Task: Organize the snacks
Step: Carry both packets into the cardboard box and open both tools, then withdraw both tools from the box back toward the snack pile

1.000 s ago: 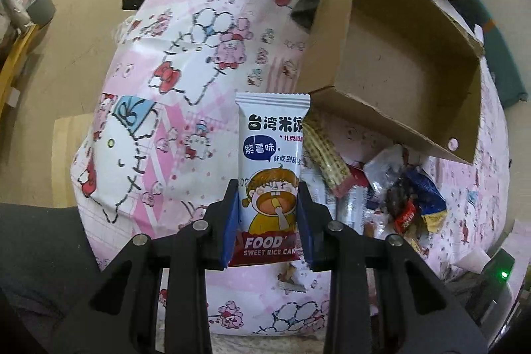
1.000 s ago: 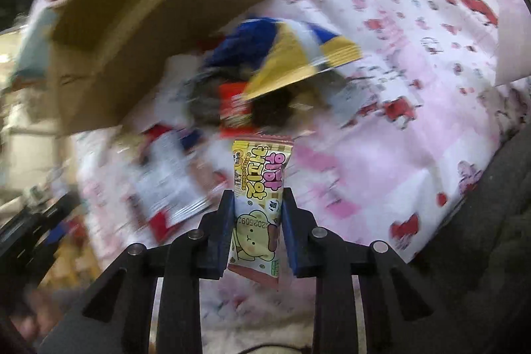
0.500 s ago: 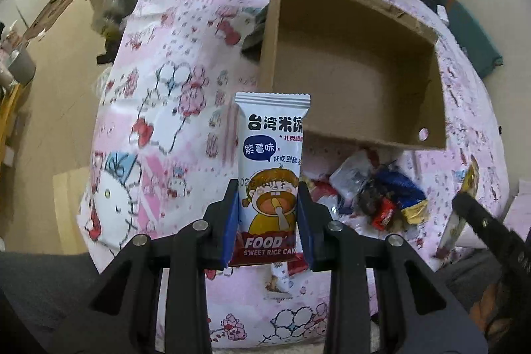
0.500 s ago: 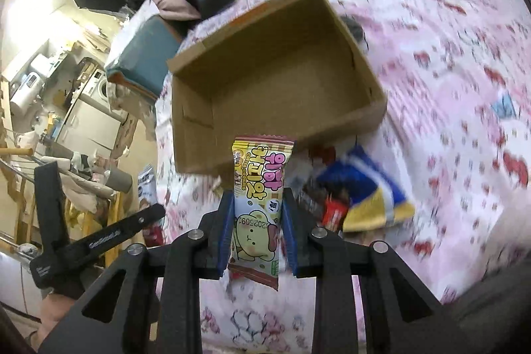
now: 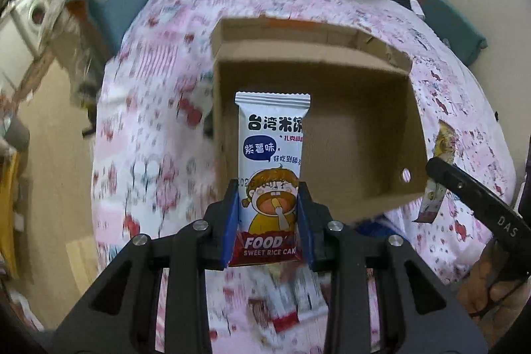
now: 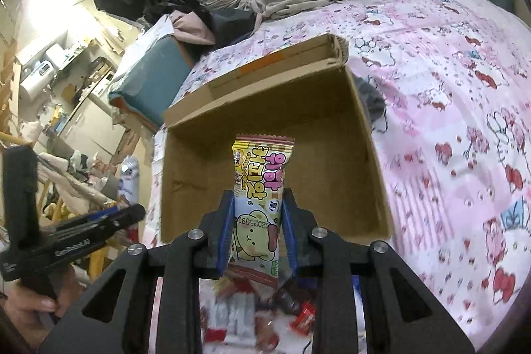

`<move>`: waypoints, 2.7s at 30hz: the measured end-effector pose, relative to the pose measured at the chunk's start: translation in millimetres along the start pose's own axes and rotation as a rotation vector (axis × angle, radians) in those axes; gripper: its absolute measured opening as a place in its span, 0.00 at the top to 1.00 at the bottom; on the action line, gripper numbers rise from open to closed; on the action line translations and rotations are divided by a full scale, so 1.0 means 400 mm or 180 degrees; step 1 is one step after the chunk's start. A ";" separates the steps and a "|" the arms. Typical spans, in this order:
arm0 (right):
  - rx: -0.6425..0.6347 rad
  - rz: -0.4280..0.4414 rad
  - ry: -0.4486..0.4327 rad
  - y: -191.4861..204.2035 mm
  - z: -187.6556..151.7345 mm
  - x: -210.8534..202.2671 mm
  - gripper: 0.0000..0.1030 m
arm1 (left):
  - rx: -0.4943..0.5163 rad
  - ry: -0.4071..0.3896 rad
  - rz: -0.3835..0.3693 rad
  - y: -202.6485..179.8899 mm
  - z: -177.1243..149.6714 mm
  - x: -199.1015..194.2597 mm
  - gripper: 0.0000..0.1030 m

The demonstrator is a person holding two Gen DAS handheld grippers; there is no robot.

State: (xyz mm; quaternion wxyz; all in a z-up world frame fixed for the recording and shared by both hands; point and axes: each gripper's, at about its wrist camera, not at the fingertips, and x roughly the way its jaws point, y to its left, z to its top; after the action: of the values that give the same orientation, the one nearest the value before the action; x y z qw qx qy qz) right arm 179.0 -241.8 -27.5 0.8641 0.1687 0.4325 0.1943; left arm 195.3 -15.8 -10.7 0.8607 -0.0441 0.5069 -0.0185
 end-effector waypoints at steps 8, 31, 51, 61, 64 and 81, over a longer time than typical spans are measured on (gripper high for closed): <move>-0.0020 -0.0126 -0.0029 -0.028 0.033 0.036 0.72 | 0.0008 -0.0161 -0.0042 -0.024 0.028 0.087 0.73; -0.0387 -0.0495 0.0268 -0.017 -0.012 0.141 0.72 | -0.0023 -0.0156 -0.0065 -0.036 0.000 0.162 0.72; -0.0285 -0.0407 0.0032 -0.016 0.000 0.106 0.18 | -0.0019 -0.0285 -0.0029 -0.031 0.002 0.130 0.23; -0.0259 -0.0395 -0.0098 0.000 0.013 0.061 0.16 | -0.0065 -0.0469 -0.0084 -0.008 -0.007 0.078 0.23; -0.0290 -0.0305 -0.0144 0.009 0.009 0.036 0.14 | -0.0119 -0.0511 -0.0160 0.002 -0.010 0.052 0.23; -0.0027 -0.0344 -0.0157 -0.017 -0.060 -0.078 0.00 | -0.0117 -0.0697 0.0129 0.031 -0.087 -0.056 0.06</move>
State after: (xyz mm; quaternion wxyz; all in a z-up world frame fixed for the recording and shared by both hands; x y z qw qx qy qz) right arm 143.7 -259.7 -23.0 0.8844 0.1462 0.4188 0.1450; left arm 154.0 -3.9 -9.2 0.9102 -0.0514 0.4108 0.0130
